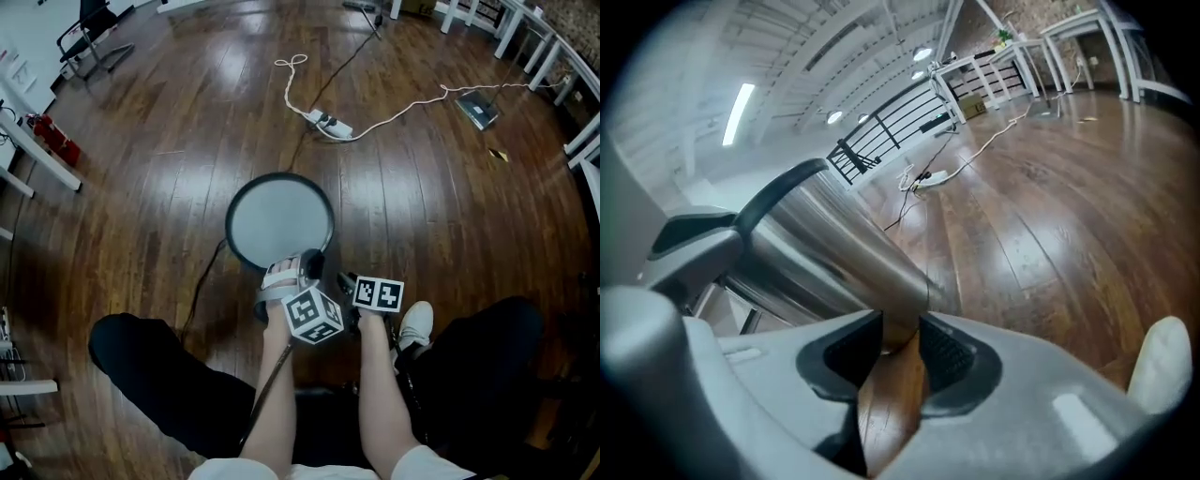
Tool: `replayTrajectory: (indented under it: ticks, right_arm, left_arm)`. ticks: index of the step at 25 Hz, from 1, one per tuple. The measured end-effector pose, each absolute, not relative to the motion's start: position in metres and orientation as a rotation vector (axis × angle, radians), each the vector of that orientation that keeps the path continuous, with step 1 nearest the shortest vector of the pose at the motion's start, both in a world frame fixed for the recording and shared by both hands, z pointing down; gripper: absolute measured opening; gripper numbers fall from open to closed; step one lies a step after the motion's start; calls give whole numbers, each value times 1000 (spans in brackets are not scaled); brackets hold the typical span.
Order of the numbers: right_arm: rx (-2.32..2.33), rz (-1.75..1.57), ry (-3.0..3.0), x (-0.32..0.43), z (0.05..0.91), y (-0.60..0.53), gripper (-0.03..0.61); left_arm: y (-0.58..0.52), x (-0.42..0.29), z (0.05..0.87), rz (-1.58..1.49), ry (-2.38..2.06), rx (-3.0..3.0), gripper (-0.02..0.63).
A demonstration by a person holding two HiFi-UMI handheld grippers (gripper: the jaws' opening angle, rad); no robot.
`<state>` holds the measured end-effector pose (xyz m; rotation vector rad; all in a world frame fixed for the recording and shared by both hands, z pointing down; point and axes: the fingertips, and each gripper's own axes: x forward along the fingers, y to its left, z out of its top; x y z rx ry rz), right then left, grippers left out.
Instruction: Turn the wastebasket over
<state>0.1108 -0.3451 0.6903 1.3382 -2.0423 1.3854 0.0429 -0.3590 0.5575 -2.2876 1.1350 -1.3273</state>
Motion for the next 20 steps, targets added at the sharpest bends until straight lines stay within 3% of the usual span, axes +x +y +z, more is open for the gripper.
replayTrajectory:
  ticks: [3, 5, 10, 15, 20]
  right_arm:
    - [1323, 1311, -2077, 105, 678, -342, 110]
    - [1326, 1211, -2107, 104, 664, -345, 110]
    - [1404, 980, -2291, 96, 597, -359, 110]
    - [1477, 703, -2478, 84, 509, -356, 43]
    - [1427, 452, -2649, 57, 426, -324, -8]
  left_arm:
    - [-353, 44, 551, -1267, 1154, -2332, 90]
    - [-348, 42, 546, -1206, 1208, -2401, 165]
    - [-343, 15, 495, -911, 1437, -2543, 163]
    - [-334, -36, 419, -472, 1730, -2583, 91]
    - [-301, -72, 373, -270, 1828, -2546, 17]
